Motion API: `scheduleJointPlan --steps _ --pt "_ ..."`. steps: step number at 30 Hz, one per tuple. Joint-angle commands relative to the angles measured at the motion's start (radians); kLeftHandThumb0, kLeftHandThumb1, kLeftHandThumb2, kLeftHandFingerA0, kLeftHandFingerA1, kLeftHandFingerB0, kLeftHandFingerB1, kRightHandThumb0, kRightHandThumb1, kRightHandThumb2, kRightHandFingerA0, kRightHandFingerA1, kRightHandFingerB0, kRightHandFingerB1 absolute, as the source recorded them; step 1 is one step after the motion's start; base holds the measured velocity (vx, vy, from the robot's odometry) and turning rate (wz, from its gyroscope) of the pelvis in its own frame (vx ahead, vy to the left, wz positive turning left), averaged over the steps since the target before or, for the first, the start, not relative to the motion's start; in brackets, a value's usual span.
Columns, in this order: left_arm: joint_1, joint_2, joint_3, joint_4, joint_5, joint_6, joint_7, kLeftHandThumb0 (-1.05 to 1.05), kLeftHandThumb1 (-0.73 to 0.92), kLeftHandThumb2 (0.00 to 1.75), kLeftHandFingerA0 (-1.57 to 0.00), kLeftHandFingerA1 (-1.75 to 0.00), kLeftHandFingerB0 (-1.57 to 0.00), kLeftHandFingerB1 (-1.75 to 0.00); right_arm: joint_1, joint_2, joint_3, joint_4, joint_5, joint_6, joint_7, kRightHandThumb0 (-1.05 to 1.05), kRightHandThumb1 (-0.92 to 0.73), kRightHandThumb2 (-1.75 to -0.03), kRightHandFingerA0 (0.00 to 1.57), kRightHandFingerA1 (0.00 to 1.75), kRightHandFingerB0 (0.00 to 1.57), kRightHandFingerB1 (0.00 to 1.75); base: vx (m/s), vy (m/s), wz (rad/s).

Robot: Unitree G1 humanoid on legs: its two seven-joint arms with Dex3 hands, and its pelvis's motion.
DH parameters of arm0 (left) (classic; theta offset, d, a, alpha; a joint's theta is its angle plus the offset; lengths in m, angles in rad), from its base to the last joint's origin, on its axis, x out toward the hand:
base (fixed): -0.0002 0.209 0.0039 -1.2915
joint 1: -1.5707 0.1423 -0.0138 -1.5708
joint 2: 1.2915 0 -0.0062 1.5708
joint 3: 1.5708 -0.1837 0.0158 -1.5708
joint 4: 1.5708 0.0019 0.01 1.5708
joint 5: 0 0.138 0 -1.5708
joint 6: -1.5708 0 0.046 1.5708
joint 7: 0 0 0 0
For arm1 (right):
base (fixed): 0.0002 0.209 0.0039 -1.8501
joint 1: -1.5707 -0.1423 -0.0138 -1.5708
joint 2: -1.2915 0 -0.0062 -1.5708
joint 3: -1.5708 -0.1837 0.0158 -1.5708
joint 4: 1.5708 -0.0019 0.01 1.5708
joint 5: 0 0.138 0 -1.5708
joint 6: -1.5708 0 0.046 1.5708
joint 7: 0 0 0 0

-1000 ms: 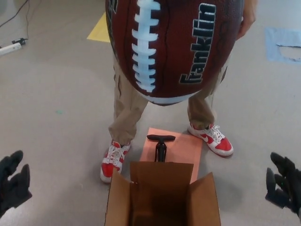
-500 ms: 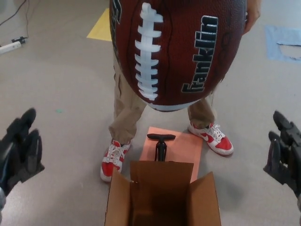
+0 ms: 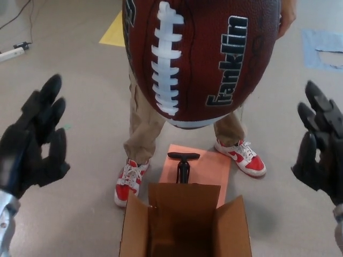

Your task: Use both hands to pick up a football from a person and place it into a container beneath

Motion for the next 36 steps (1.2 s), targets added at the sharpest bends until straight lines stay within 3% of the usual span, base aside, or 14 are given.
scheduleJointPlan --steps 1,8,9,11,12,13,14,23,24,25,26,34,35,36 --pt "-0.008 -0.033 -0.097 -0.702 -0.142 0.276 0.136 -0.94 0.71 1.11 0.00 -0.08 0.00 -0.07 -0.016 0.049 0.133 -0.660 0.114 0.199 -0.013 -0.93 -0.77 -1.12 0.08 0.18 0.08 0.15 0.00 0.000 0.00" --pt "-0.029 -0.052 -0.112 -0.761 -0.134 0.356 0.150 -0.97 0.72 1.12 0.00 -0.06 0.00 -0.05 -0.033 0.068 0.148 -0.693 0.119 0.241 -0.017 -0.97 -0.80 -1.12 0.08 0.09 0.08 0.12 0.00 0.000 0.00" --pt "-0.027 -0.054 -0.111 -0.763 -0.133 0.354 0.149 -0.96 0.69 0.97 0.00 0.00 0.00 0.00 -0.025 0.064 0.144 -0.704 0.109 0.249 -0.018 -0.96 -0.80 -1.12 0.09 0.12 0.09 0.13 0.00 0.000 0.00" --pt "-0.021 -0.056 -0.103 -0.760 -0.139 0.351 0.148 -0.93 0.67 0.91 0.00 -0.01 0.00 0.00 -0.010 0.056 0.127 -0.709 0.116 0.244 -0.017 -0.92 -0.77 -1.12 0.08 0.18 0.08 0.16 0.00 0.000 0.00" --pt "-0.018 -0.058 -0.101 -0.761 -0.142 0.352 0.148 -0.93 0.67 0.91 0.00 -0.01 0.00 0.00 -0.006 0.054 0.124 -0.710 0.117 0.244 -0.016 -0.92 -0.77 -1.12 0.08 0.18 0.08 0.16 0.00 0.000 0.00" --pt "-0.008 -0.062 -0.095 -0.763 -0.150 0.349 0.149 -0.96 0.73 1.12 0.00 -0.07 0.00 -0.05 0.009 0.053 0.114 -0.715 0.124 0.240 -0.017 -0.91 -0.77 -1.11 0.09 0.20 0.08 0.16 0.00 0.000 0.00" --pt "-0.005 -0.062 -0.090 -0.764 -0.154 0.349 0.148 -0.95 0.73 1.12 0.00 -0.09 0.00 -0.06 0.017 0.056 0.109 -0.719 0.123 0.242 -0.024 -0.91 -0.76 -1.10 0.09 0.26 0.09 0.19 0.00 0.000 0.00" --pt "-0.016 -0.070 -0.084 -0.837 -0.179 0.405 0.162 -0.92 0.71 1.10 0.00 -0.12 0.00 -0.08 0.018 0.050 0.094 -0.765 0.140 0.275 -0.012 -0.91 -0.78 -1.11 0.09 0.23 0.08 0.17 0.00 0.000 0.00" --pt "-0.022 -0.069 -0.087 -0.841 -0.180 0.407 0.161 -0.89 0.88 0.66 0.00 -0.05 0.00 0.00 0.014 0.052 0.096 -0.769 0.144 0.281 -0.012 -0.91 -0.77 -1.11 0.09 0.22 0.08 0.17 0.00 0.000 0.00" --pt "-0.028 -0.068 -0.091 -0.847 -0.181 0.411 0.160 -0.89 0.88 0.66 0.00 -0.05 0.00 0.00 0.009 0.054 0.099 -0.775 0.149 0.289 -0.013 -0.91 -0.77 -1.11 0.09 0.22 0.08 0.17 0.00 0.000 0.00" --pt "-0.036 -0.068 -0.100 -0.857 -0.175 0.420 0.163 -0.95 0.74 1.11 0.00 -0.09 0.00 -0.05 0.002 0.057 0.105 -0.777 0.147 0.296 -0.013 -0.91 -0.77 -1.11 0.09 0.20 0.08 0.17 0.00 0.000 0.00" --pt "-0.087 -0.090 -0.169 -0.897 -0.154 0.518 0.210 -0.96 0.74 1.11 0.00 -0.09 0.00 -0.04 -0.032 0.093 0.160 -0.775 0.153 0.368 -0.017 -0.91 -0.74 -1.08 0.09 0.17 0.08 0.19 0.00 0.000 0.00" --pt "-0.086 -0.092 -0.177 -0.889 -0.145 0.520 0.210 -0.90 0.89 0.67 0.00 -0.07 0.00 0.00 -0.030 0.099 0.167 -0.762 0.149 0.361 -0.016 -0.90 -0.74 -1.08 0.09 0.19 0.08 0.19 0.00 0.000 0.00" --pt "-0.084 -0.092 -0.182 -0.884 -0.141 0.521 0.210 -0.89 0.89 0.67 0.00 -0.07 0.00 0.00 -0.028 0.102 0.170 -0.751 0.144 0.356 -0.015 -0.91 -0.75 -1.08 0.09 0.17 0.08 0.17 0.00 0.000 0.00"
